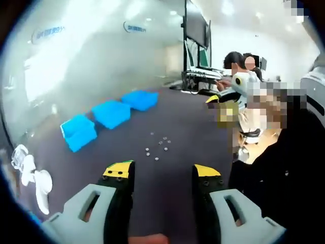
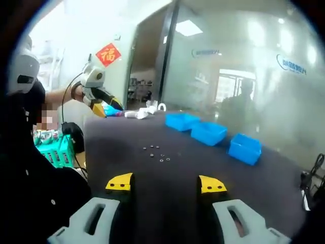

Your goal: Sort the screws, nuts, and washers into the corresponding bins

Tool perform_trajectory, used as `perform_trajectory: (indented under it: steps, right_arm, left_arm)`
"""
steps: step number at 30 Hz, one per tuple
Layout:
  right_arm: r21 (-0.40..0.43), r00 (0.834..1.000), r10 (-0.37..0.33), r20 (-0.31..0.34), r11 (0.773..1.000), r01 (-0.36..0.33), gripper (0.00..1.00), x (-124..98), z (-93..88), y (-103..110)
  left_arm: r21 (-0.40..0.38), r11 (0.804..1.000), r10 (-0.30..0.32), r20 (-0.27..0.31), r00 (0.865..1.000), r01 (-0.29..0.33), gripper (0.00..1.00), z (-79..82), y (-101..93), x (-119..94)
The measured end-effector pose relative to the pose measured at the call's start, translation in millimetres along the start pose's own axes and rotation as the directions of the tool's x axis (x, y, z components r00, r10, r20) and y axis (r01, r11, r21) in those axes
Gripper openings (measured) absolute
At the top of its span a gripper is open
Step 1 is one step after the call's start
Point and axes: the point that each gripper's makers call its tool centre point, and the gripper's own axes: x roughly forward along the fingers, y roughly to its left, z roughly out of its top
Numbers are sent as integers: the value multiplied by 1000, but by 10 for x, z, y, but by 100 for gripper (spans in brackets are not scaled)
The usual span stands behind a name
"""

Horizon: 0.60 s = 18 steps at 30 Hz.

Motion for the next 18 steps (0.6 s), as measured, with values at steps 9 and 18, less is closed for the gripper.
perform_trajectory:
  steps: [9, 18]
  right_arm:
    - [10, 1000, 8, 11, 1000, -8, 44, 3, 38, 1]
    - [12, 1000, 10, 10, 1000, -10, 44, -2, 34, 34]
  left_arm:
    - [-5, 998, -58, -121, 991, 58, 40, -112, 48, 413]
    - [-34, 998, -65, -292, 954, 58, 33, -400, 68, 785]
